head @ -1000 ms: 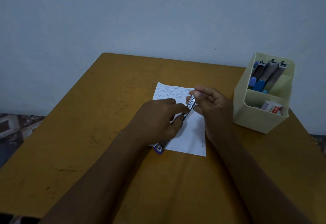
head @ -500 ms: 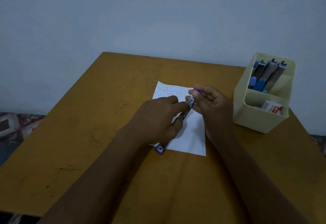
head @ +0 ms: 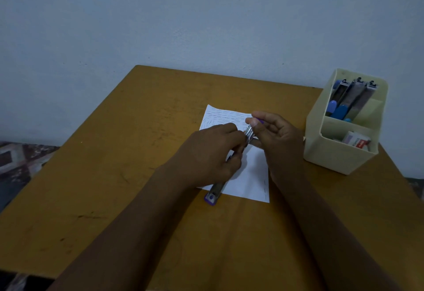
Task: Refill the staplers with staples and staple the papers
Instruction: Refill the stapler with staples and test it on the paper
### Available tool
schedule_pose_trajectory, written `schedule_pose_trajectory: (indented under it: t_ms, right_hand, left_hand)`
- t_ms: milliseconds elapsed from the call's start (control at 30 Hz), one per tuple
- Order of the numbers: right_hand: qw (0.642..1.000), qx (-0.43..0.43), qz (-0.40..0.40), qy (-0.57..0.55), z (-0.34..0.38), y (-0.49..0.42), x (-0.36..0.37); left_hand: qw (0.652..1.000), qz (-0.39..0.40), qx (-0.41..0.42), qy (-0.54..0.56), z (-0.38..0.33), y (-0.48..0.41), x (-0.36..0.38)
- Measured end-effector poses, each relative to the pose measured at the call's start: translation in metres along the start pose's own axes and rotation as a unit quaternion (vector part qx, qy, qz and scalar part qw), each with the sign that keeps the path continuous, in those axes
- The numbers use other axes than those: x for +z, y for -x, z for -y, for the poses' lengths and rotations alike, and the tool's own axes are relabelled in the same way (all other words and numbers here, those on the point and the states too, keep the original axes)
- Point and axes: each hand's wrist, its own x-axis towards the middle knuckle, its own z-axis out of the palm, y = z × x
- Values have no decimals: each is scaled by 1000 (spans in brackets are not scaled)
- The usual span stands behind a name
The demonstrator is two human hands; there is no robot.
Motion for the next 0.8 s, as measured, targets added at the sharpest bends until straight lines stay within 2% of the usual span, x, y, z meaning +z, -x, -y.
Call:
schedule_pose_trajectory:
  t_ms: [133,300,433,600,700,800]
  right_hand:
    - [999,1,5,33,-4,-3,-3]
    - [997,25,22,72,-10,-5,-4]
    - [995,50,44,75,-11,-5,-5]
    - [987,55,63,134,-15,-7,-6]
    - [973,7,63,222,-18,-8,-7]
    - [959,-20,67,275,-16,-8,-9]
  left_hand:
    - [999,-15,-12,30,-1,-1,2]
    - [989,-63,-51,125,-3,-1,0]
    - [954,-134,-150,220,-1,-3,-2]
    - [900,-153,-237,333,6,-5,-3]
    - [873,-166,-262,376,9,-5,-4]
    - [867,-172,-262,388,10,-5,-5]
